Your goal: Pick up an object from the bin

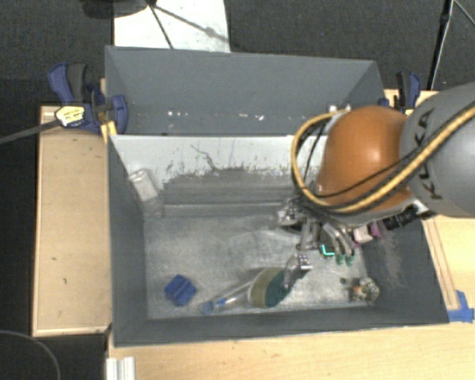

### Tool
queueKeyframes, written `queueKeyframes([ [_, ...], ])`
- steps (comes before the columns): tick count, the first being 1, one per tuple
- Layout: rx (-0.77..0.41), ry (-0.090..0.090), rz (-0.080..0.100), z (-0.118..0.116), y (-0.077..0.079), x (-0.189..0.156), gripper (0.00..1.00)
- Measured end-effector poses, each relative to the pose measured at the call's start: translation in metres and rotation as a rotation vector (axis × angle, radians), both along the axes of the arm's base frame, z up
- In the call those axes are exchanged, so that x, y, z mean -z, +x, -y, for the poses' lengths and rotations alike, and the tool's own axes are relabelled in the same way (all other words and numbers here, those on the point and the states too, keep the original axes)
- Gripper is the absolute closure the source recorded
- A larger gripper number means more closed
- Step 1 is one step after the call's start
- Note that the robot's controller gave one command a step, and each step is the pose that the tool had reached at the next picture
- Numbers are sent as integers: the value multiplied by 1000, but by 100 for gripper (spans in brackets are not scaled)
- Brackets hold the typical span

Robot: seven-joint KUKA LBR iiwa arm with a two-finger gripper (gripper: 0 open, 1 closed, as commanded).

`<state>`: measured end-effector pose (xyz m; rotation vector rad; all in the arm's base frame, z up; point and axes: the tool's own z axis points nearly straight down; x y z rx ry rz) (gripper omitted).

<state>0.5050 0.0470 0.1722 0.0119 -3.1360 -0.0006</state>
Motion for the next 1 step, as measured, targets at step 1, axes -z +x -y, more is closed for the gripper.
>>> queueKeyframes([
  [1, -231, 0, 13, 1, -14, 100, 0],
])
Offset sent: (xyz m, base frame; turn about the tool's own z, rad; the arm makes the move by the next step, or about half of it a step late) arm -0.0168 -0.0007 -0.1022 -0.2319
